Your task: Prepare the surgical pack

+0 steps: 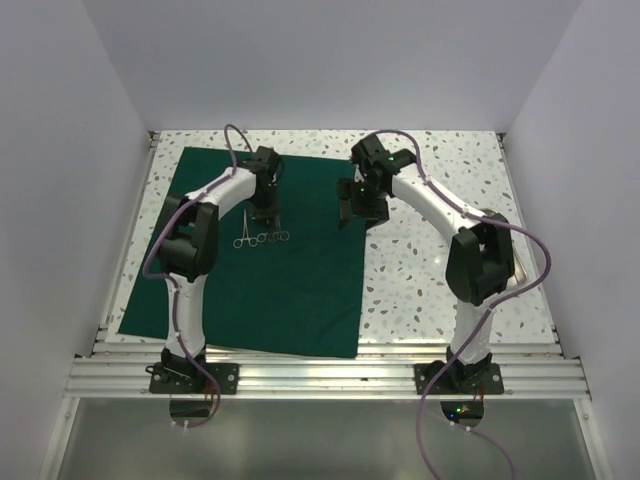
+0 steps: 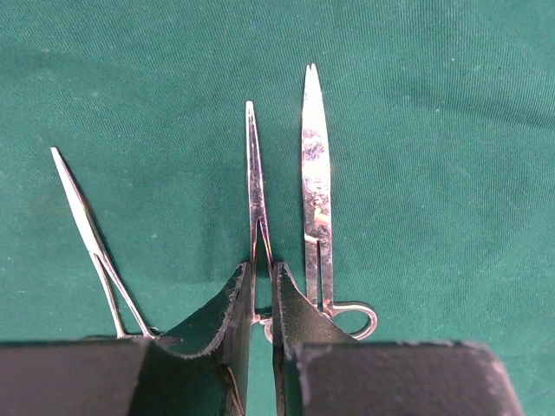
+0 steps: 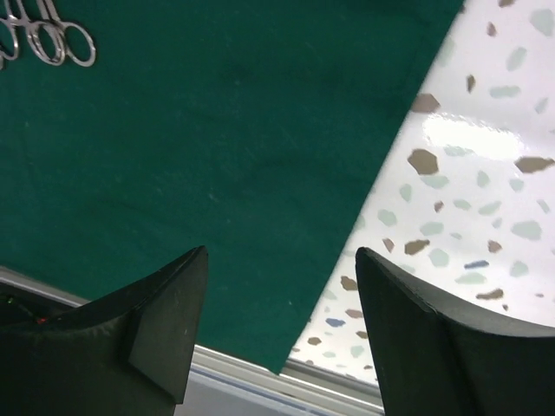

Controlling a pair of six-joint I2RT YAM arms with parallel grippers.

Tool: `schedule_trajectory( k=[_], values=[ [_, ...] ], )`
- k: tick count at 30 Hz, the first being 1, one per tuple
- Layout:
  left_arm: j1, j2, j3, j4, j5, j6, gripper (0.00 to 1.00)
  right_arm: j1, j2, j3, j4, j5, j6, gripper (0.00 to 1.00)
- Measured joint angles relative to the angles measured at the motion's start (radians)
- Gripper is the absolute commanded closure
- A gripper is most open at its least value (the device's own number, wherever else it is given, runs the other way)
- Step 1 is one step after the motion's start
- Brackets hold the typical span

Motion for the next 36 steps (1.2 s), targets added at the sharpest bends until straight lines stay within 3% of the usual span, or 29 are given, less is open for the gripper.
schedule_trajectory(
  k=[10, 26, 36],
  values=[
    [0.0, -0.035, -0.034, 0.0, 0.037, 0.018, 1.0, 0.01, 0.089, 0.014, 0.214, -0.168, 0.102, 0.26],
    [0.0, -0.206, -0.172, 0.016, 0.169, 0.006, 1.0, 0.065, 0.229, -0.056, 0.679, -0.335, 0.459, 0.39],
    [0.0, -0.262, -0.248, 0.026, 0.214, -0.01, 0.96, 0.111, 0.264, -0.08, 0.742, -0.356, 0.508, 0.42]
  ],
)
